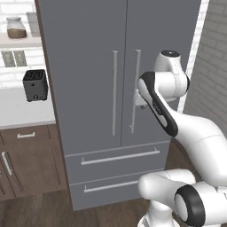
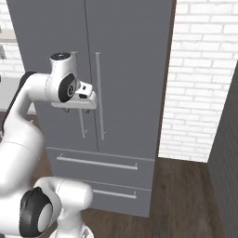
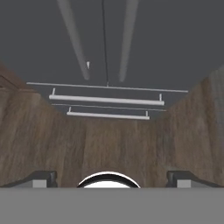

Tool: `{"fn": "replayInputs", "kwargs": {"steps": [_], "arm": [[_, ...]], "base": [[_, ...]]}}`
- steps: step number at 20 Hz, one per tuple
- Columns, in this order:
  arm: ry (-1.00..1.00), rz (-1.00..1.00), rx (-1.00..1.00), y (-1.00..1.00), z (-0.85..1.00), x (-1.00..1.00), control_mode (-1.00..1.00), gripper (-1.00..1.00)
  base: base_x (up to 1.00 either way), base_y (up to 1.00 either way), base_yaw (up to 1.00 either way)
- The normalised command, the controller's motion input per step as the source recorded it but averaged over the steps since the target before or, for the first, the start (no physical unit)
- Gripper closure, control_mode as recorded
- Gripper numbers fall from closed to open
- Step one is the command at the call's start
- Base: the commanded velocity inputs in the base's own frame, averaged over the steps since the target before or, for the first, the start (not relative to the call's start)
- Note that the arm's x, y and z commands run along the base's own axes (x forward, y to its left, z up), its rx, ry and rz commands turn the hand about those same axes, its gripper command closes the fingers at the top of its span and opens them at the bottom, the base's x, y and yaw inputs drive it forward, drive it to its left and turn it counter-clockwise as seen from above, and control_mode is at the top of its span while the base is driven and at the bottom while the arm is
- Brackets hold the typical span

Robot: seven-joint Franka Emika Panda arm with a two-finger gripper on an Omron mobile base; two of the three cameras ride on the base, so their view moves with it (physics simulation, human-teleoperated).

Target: Take the strawberry from the fridge and place it on top of the pancake, located on the dining counter.

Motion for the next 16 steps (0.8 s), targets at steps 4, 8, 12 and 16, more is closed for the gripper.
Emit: {"fn": "replayInputs", "kwargs": {"steps": [4, 8, 12, 16], "arm": [[-0.18, 0.01, 0.03, 0.01, -0.04, 0.49, -1.00, -1.00], [-0.14, 0.04, 0.01, -0.26, 0.31, 0.39, -1.00, -1.00], [-0.14, 0.01, 0.00, -0.18, 0.03, 0.37, -1.00, -1.00], [-0.16, 0.00, 0.01, 0.00, 0.00, 0.46, -1.00, -1.00]], "base": [[0.00, 0.00, 0.00], [0.00, 0.00, 0.00], [0.00, 0.00, 0.00], [0.00, 0.00, 0.00]]}}
